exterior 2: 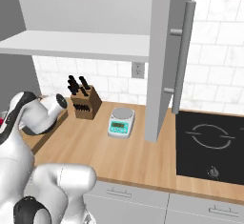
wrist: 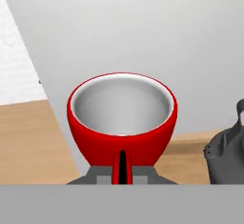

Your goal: Pick the kettle from the counter and place it on the tray. Then pick the mug from the cabinet and place it on the tray. Then close the cabinet doors.

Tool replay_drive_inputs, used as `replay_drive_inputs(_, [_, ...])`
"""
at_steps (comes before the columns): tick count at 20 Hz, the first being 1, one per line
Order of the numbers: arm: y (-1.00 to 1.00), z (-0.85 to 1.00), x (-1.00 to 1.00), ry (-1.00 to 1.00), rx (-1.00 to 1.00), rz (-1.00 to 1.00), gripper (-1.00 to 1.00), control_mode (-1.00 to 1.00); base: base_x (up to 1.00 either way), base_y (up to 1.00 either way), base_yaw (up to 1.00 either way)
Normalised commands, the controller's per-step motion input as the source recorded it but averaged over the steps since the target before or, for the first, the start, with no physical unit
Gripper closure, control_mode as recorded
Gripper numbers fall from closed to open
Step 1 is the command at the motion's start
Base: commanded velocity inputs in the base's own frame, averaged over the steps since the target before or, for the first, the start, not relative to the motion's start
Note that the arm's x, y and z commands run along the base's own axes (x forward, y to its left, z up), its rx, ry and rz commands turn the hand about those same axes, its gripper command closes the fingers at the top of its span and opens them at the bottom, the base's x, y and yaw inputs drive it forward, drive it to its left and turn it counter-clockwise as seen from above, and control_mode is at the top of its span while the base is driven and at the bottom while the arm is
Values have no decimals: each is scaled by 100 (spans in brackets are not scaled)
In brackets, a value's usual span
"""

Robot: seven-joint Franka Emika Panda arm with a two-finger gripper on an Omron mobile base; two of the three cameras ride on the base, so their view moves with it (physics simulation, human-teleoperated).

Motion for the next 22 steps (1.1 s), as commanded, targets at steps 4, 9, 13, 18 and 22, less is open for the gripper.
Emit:
replay_drive_inputs(4, [39,-70,46,22,-2,0,100,-100,0,0,0])
replay_drive_inputs(9, [19,-34,40,15,0,0,100,-100,0,0,0])
replay_drive_inputs(13, [3,-23,29,6,0,0,100,-100,0,0,0])
replay_drive_inputs(18, [6,-20,11,-6,0,0,100,-100,0,0,0])
replay_drive_inputs(22, [16,-19,0,-17,-5,0,100,-100,0,0,0])
